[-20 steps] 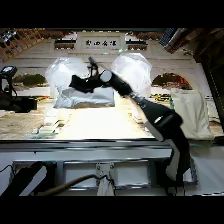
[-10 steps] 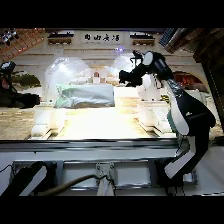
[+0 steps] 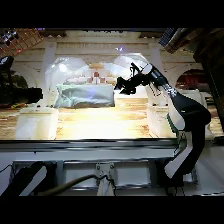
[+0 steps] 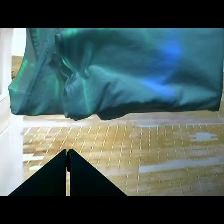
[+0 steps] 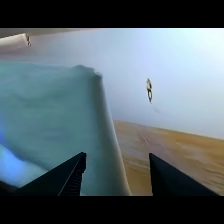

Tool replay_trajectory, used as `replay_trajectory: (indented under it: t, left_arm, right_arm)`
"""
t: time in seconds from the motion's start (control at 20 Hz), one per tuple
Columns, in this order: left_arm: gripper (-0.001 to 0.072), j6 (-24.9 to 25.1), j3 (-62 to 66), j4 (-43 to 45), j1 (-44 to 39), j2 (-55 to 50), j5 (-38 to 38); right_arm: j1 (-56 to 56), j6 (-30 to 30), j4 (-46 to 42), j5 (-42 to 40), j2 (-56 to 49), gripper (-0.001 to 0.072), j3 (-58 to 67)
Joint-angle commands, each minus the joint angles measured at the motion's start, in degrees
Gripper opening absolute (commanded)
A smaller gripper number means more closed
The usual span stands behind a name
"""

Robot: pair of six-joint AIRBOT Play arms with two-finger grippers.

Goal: Fold the clothes and pants, and hang the long-sleeved shirts on hangers.

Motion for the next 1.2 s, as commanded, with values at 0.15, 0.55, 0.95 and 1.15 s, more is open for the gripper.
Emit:
replay_trajectory:
  t: [0.15, 0.55, 0.95, 1.15]
  left_arm:
    - [0.0017, 0.0, 0.0, -0.5, 0.0, 0.0, 1.8]
    - [0.0016, 0.0, 0.0, -0.5, 0.0, 0.0, 1.8]
    - [0.0016, 0.0, 0.0, -0.5, 0.0, 0.0, 1.8]
    - [0.0016, 0.0, 0.0, -0.5, 0.0, 0.0, 1.8]
  right_arm:
    - [5.5, -1.3, 4.5, -3.9, -2.9, 0.0470, -0.5]
    - [6.4, -1.4, 1.8, -6.0, -1.0, 0.0019, -0.5]
    - [-13.6, 5.7, -1.4, -6.3, 11.1, 0.0018, -0.3]
    - [-24.2, 8.5, -1.4, -6.2, 17.6, 0.0018, -0.3]
